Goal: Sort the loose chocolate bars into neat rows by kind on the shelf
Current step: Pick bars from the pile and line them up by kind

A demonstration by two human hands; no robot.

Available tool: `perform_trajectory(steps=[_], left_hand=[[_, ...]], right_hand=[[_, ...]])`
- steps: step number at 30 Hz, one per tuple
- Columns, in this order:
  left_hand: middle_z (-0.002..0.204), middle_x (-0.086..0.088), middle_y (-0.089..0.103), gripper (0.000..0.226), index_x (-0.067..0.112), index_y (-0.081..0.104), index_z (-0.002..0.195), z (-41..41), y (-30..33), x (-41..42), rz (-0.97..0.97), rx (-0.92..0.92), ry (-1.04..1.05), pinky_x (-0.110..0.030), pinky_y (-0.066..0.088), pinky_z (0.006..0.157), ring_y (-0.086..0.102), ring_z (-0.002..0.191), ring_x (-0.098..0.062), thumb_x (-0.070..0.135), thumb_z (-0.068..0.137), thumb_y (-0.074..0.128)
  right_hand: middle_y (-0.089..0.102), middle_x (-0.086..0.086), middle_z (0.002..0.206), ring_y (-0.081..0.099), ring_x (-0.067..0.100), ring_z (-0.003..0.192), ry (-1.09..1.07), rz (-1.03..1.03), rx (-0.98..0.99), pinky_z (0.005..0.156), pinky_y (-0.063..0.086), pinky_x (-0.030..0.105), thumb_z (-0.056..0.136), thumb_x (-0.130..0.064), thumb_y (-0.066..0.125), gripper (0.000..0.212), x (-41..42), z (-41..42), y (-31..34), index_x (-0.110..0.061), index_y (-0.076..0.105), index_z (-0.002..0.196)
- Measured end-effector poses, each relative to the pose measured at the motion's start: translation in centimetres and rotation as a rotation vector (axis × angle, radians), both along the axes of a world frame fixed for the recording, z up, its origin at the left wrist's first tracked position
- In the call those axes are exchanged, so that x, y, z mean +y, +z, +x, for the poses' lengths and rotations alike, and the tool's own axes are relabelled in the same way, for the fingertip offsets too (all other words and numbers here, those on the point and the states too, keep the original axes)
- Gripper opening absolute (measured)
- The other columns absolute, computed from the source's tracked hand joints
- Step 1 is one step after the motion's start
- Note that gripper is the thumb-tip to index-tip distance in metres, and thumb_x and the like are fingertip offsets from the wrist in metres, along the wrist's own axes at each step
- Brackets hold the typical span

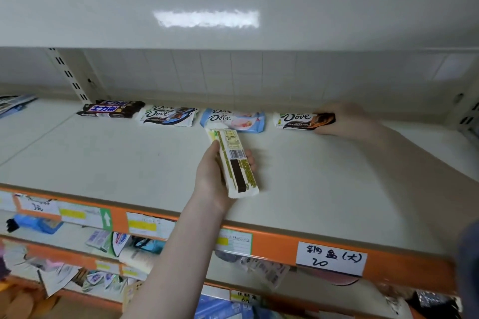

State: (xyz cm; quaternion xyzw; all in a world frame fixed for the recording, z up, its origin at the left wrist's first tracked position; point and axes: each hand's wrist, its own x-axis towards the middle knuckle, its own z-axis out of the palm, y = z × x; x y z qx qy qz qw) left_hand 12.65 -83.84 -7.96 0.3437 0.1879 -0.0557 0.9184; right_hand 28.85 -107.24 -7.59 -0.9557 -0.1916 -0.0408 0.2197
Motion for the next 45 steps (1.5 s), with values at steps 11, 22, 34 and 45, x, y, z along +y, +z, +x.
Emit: perform_trajectory(steps=[11,22,34,45], left_hand=[[0.075,-0.013,0.06,0.043,0.01,0.052,0.126,0.0,0.2,0.0,-0.002,0.028,-0.038,-0.024,0.051,0.053,0.056,0.061,-0.022,0.038,0.097,0.036],[0.074,-0.015,0.064,0.043,0.009,0.053,0.127,0.5,0.0,0.1,0.001,0.029,-0.057,-0.026,0.054,0.053,0.06,0.058,-0.023,0.037,0.097,0.04],[0.071,-0.005,0.071,0.008,0.011,0.065,0.089,1.5,0.2,-0.1,0.063,0.009,-0.085,-0.034,0.059,0.062,0.069,0.061,-0.019,0.008,0.082,0.063],[0.074,-0.009,0.072,0.014,0.006,0.062,0.097,1.8,1.2,-3.0,0.034,-0.005,-0.134,-0.032,0.056,0.05,0.071,0.061,-0.022,0.001,0.085,0.06]], right_hand=[[0.068,0.015,0.104,0.059,0.03,0.097,0.011,0.062,0.013,0.082,0.044,0.036,0.076,-0.012,0.069,0.031,1.6,-0.2,-0.3,-0.008,0.066,0.106],[0.068,0.006,0.085,0.06,0.024,0.083,0.009,0.038,0.027,0.068,0.041,0.032,0.076,-0.018,0.065,0.01,1.6,0.6,-1.0,-0.024,0.065,0.085],[0.065,-0.001,0.105,0.058,0.019,0.101,-0.003,0.149,-0.048,0.082,0.04,0.031,0.085,-0.021,0.061,0.027,2.2,-5.5,0.9,-0.017,0.065,0.111],[0.068,-0.01,0.08,0.057,-0.001,0.053,0.084,0.577,0.333,0.056,0.048,0.012,0.086,-0.013,0.059,0.019,2.3,-12.0,2.2,-0.02,0.069,0.101]])
